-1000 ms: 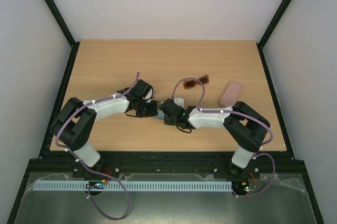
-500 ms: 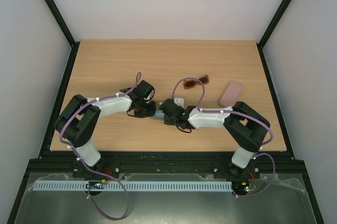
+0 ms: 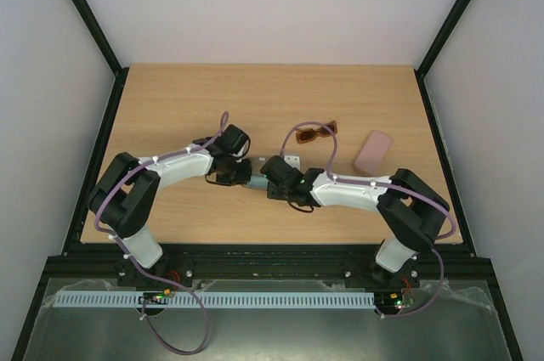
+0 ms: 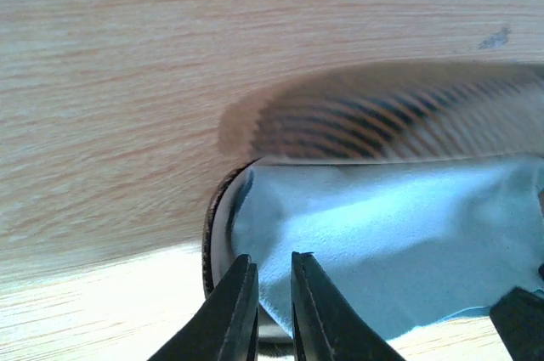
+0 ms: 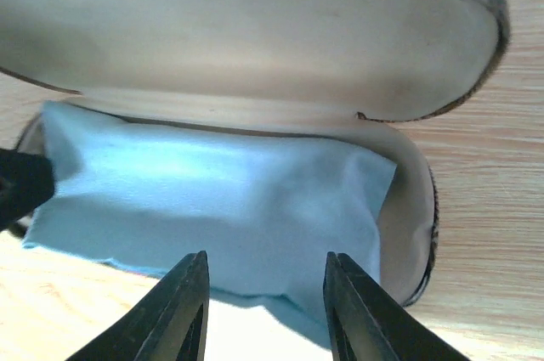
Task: Organize the sunglasses
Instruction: Place the glasses cleaning cloth in the sunglasses case, then pick up the sunglasses from the center of the board.
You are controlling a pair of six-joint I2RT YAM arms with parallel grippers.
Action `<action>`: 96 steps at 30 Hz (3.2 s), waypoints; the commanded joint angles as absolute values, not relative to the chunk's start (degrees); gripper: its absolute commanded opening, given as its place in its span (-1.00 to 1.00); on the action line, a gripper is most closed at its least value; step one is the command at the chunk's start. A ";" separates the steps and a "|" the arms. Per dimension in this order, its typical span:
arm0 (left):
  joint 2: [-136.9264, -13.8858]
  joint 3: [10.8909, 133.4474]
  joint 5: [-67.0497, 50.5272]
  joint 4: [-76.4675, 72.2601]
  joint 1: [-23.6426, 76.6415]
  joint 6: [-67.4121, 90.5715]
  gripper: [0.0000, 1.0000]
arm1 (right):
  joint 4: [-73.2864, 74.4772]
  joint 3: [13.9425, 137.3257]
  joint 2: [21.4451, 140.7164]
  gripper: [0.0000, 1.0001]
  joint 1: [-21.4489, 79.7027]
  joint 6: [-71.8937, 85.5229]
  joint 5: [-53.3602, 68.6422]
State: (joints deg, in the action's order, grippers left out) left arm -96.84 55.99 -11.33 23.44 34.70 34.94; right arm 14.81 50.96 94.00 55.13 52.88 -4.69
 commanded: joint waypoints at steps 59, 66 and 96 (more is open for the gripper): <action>-74.87 54.40 -4.26 31.29 31.12 34.57 -0.42 | 24.99 86.30 120.91 0.18 15.99 49.08 -12.03; -75.27 54.22 -5.33 30.47 31.02 34.26 -0.42 | 23.69 77.77 114.39 -0.02 15.96 40.77 -6.11; -76.56 52.33 -8.24 27.69 30.95 32.76 -0.41 | 35.43 72.17 108.29 -0.55 23.30 31.98 -12.68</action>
State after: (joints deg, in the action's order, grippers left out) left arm -76.09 53.19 -7.51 28.34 31.42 33.61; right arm 31.20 70.02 106.24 22.31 28.82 -7.60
